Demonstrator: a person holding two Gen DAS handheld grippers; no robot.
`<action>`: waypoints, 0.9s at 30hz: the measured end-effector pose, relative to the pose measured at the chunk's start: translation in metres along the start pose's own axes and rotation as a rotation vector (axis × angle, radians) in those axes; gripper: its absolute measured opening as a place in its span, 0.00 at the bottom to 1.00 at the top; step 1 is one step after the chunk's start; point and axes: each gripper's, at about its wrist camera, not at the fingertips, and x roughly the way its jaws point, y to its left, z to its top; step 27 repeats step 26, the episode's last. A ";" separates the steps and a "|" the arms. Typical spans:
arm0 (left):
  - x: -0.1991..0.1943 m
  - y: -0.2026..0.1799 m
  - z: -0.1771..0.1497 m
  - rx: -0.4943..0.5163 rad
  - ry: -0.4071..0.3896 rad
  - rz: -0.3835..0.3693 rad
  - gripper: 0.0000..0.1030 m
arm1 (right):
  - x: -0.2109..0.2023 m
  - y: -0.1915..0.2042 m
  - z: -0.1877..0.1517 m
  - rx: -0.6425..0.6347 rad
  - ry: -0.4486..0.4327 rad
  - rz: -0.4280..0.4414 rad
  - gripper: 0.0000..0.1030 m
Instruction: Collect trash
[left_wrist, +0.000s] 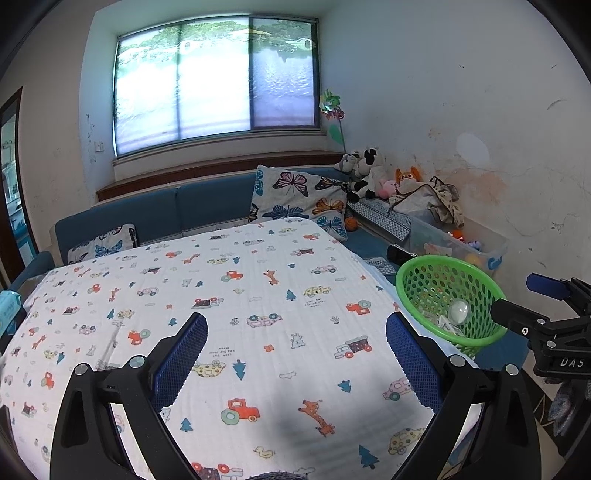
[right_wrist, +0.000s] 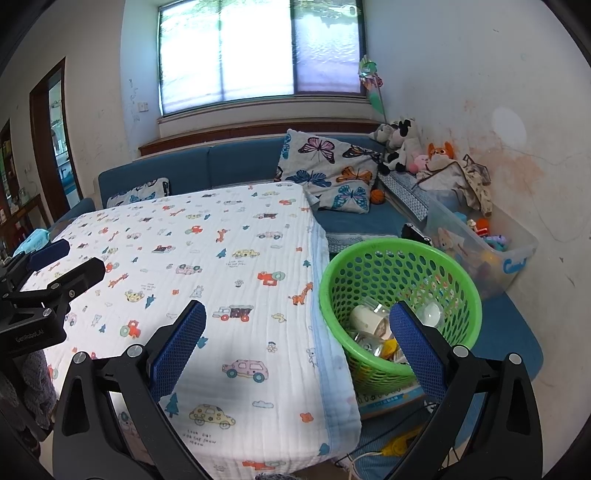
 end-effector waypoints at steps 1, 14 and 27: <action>0.000 0.000 0.000 0.001 0.001 0.003 0.91 | 0.000 0.000 0.000 -0.001 0.000 0.000 0.96; 0.002 0.003 -0.001 -0.011 0.002 0.017 0.92 | -0.001 0.002 0.005 0.000 0.000 0.003 0.96; 0.001 0.002 -0.002 -0.015 0.010 0.014 0.92 | -0.001 0.003 0.002 0.001 -0.003 0.004 0.96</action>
